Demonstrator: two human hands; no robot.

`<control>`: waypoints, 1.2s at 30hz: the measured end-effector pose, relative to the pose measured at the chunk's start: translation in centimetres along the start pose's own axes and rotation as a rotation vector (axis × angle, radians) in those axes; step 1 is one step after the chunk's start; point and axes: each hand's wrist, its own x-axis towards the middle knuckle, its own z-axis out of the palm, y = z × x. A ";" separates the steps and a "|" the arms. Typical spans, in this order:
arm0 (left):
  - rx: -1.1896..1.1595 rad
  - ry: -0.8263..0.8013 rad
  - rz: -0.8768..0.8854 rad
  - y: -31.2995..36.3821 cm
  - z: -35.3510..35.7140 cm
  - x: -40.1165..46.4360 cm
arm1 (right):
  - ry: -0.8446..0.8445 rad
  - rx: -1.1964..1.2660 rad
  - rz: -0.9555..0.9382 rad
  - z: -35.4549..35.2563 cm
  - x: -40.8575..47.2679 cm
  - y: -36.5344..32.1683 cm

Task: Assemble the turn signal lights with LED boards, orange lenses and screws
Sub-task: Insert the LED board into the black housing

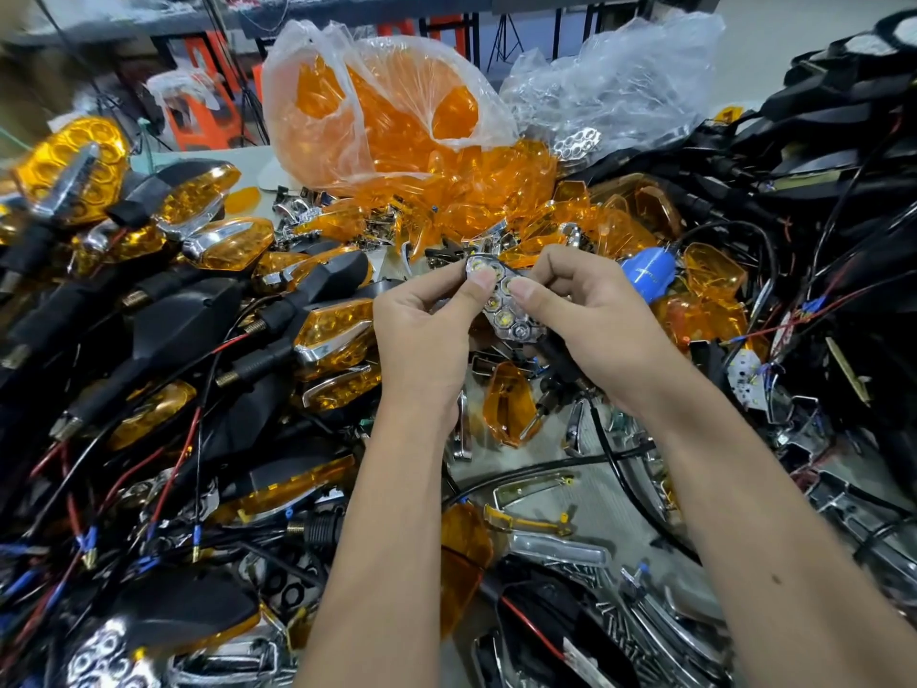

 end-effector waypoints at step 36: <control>-0.673 -0.119 -0.200 2.1 -0.6 -0.3 | -0.418 -0.676 0.176 -1.4 0.2 -3.1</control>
